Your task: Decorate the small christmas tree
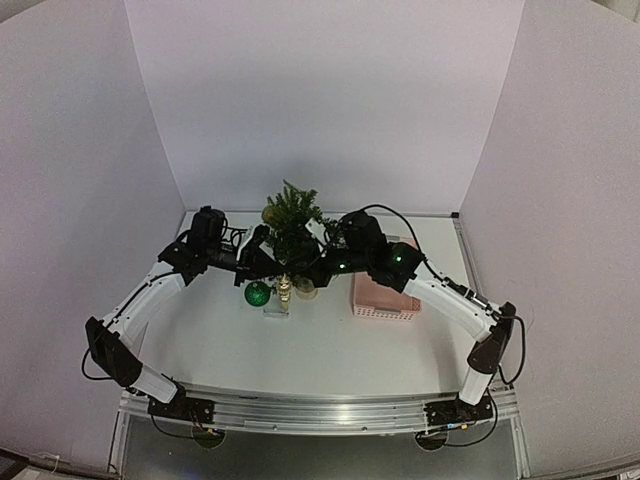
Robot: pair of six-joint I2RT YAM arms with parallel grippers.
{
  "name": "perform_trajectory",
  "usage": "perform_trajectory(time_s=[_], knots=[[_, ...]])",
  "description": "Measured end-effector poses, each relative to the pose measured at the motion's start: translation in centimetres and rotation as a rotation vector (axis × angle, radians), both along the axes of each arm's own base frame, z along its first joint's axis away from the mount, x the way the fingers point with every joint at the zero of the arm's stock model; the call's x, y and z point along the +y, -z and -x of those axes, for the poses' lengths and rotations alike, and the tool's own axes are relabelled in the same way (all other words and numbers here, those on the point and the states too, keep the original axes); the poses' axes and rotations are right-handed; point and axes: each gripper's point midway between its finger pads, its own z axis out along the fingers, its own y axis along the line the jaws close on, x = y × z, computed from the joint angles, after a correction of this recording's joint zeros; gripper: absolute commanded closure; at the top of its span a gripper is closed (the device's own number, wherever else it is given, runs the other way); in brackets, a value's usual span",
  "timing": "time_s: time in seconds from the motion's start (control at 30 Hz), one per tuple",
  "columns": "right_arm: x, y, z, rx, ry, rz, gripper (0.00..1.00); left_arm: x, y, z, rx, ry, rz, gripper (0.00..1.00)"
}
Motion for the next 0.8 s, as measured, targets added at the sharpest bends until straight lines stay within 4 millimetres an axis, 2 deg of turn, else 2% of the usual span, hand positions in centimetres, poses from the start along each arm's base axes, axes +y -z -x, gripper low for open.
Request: perform_trajectory(time_s=[0.2,0.37,0.63,0.8], knots=[[-0.9,2.2,-0.5,0.021,0.043,0.048,1.0,-0.9,1.2,0.3,0.06,-0.033,-0.044,1.0],[-1.0,3.2,-0.8,0.031,0.06,0.065,1.0,-1.3,2.2,-0.1,0.087,-0.07,-0.086,1.0],[-1.1,4.5,-0.8,0.065,0.068,0.086,1.0,-1.4,5.4,-0.9,0.126,-0.115,-0.187,1.0],[-1.3,5.6,-1.1,0.069,0.09,0.11,1.0,-1.7,6.2,-1.3,0.119,-0.133,-0.21,1.0]])
